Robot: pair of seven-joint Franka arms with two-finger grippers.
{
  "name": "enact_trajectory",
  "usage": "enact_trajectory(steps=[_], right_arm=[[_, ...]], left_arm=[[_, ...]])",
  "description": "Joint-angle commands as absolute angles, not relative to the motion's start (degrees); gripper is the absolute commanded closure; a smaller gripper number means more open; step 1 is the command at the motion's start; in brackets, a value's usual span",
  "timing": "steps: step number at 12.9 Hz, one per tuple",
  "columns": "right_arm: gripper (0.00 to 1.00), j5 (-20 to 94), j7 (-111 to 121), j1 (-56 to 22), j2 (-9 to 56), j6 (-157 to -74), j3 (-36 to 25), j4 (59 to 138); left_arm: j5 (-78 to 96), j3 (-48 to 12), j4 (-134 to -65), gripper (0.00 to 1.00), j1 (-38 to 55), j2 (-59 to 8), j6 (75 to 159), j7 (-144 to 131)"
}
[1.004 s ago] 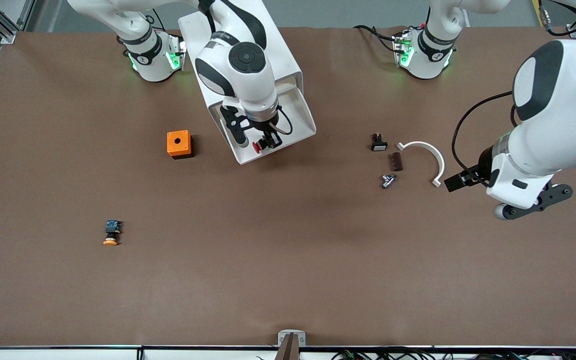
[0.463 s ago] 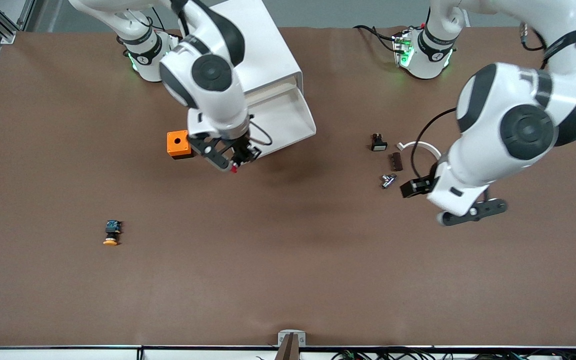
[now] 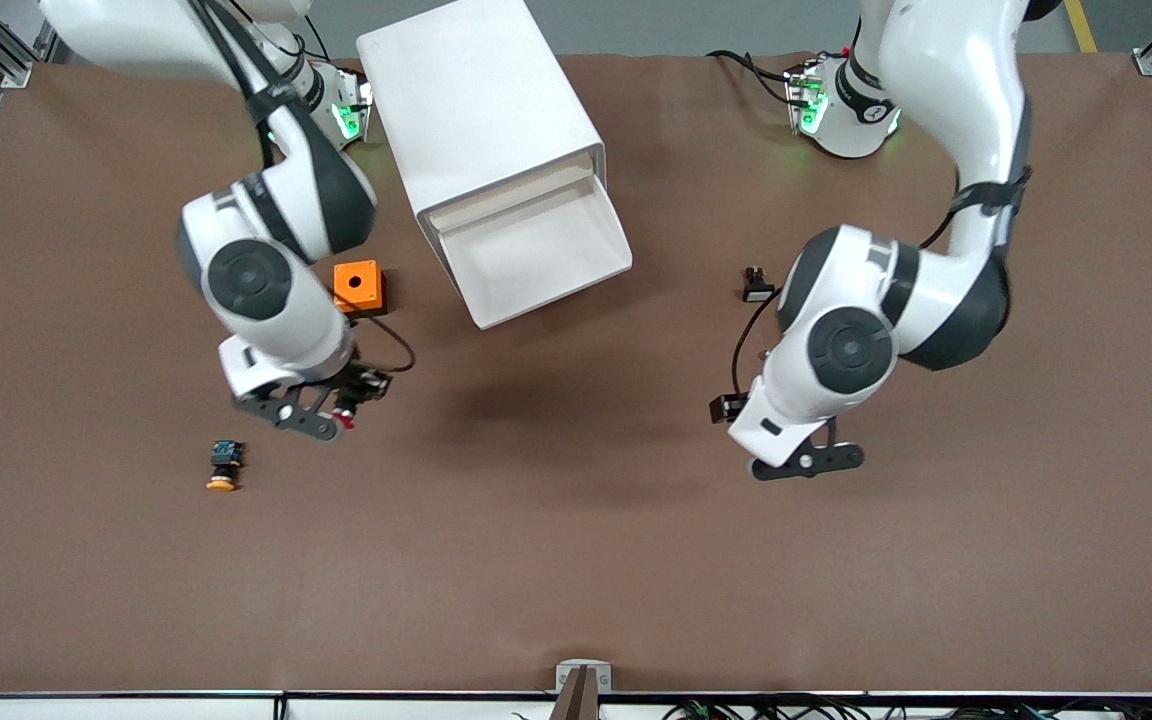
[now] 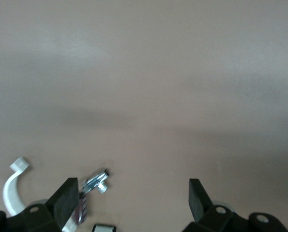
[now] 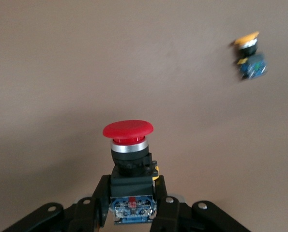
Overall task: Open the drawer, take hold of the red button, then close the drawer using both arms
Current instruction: 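Lift the red button out with the right gripper while the left gripper returns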
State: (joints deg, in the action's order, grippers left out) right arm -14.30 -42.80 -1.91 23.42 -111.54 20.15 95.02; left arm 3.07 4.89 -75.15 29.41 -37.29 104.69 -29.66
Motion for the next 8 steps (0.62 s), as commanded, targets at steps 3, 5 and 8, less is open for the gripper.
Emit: enact_trajectory(steps=[3,5,8], right_arm=[[0.99,-11.3,-25.3,-1.4,28.4,-116.4,12.8,93.9],[0.99,-8.1,-19.0,0.3,31.2,-119.5,11.0,93.8],[0.99,-6.7,-12.6,0.5,33.9,-123.5,7.6,93.9]], left_arm=[[9.2,1.9,-75.8,0.0,32.7,-40.1,107.1,-33.6],[9.9,-0.3,-76.1,0.0,35.2,-40.2,107.1,-40.0],[10.1,-0.5,-77.3,0.0,40.9,-40.2,106.6,-50.8]])
